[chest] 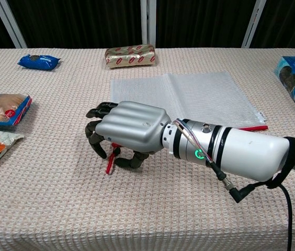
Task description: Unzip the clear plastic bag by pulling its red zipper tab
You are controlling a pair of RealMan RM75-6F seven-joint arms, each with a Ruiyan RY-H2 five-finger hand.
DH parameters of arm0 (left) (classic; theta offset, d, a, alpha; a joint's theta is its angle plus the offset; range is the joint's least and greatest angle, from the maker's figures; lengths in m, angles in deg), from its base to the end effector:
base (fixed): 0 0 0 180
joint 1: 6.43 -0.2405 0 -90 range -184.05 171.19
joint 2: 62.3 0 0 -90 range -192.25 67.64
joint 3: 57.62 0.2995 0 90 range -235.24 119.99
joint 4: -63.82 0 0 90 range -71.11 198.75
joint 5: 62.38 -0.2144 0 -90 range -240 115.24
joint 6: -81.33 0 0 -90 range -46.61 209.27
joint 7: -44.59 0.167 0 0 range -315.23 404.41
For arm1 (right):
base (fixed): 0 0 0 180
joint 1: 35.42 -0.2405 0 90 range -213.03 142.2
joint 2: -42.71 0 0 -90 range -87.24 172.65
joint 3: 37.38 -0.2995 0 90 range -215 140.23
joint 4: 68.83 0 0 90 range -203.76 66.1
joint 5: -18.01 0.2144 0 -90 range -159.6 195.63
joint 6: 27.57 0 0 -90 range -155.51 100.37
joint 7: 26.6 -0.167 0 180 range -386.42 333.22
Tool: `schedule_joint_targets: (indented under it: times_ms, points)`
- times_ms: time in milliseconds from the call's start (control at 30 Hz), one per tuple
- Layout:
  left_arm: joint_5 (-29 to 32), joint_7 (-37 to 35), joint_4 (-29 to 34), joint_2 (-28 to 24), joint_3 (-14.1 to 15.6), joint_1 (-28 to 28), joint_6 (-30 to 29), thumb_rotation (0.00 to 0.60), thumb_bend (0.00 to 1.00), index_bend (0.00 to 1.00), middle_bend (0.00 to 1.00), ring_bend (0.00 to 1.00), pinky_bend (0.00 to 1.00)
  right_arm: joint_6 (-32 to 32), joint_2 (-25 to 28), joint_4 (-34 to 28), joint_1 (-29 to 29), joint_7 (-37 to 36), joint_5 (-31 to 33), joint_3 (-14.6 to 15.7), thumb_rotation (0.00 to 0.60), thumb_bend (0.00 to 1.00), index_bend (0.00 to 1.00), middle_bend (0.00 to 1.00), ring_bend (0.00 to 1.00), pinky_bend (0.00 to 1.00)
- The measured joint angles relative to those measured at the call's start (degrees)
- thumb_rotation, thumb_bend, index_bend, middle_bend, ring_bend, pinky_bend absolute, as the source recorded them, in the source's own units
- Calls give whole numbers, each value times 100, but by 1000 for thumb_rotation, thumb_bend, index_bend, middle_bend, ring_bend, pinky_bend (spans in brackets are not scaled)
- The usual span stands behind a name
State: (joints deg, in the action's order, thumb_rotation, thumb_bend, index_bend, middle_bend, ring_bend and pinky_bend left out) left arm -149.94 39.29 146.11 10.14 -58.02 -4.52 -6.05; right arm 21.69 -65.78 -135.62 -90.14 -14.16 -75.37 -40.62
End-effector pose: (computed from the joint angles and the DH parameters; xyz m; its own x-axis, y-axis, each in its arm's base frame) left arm -0.3806 0.1810 0.1342 0.3405 0.0232 0.9400 0.9400 0.0156 -0.3408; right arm -0.0597 -0.3321 -0.1702 0.6557 -0.0943 0.7491 -0.4137 -0.8749 0.2520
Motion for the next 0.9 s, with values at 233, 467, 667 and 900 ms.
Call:
schedule_joint_targets:
  times_ms: [233, 467, 667, 900]
  points:
    - [-19, -54, -56, 26, -2, 2, -11, 600, 298, 146, 60, 30, 97, -16, -14, 4, -2, 62, 65, -4, 600, 357, 491, 196, 0, 0]
    - [4, -86, -97, 39, 6, -24, -16, 600, 298, 146, 60, 30, 97, -13, -104, 95, -19, 46, 105, -23, 600, 409, 598, 230, 0, 0]
    - [11, -121, -130, 55, 8, -24, 5, 600, 298, 146, 60, 30, 97, 140, -195, 226, -26, -36, 24, -5, 600, 475, 731, 256, 0, 0]
    - [-136, -340, -125, 61, -10, 152, 130, 600, 299, 146, 60, 29, 97, 621, -131, 163, 35, -230, -231, 54, 600, 477, 817, 269, 0, 0]
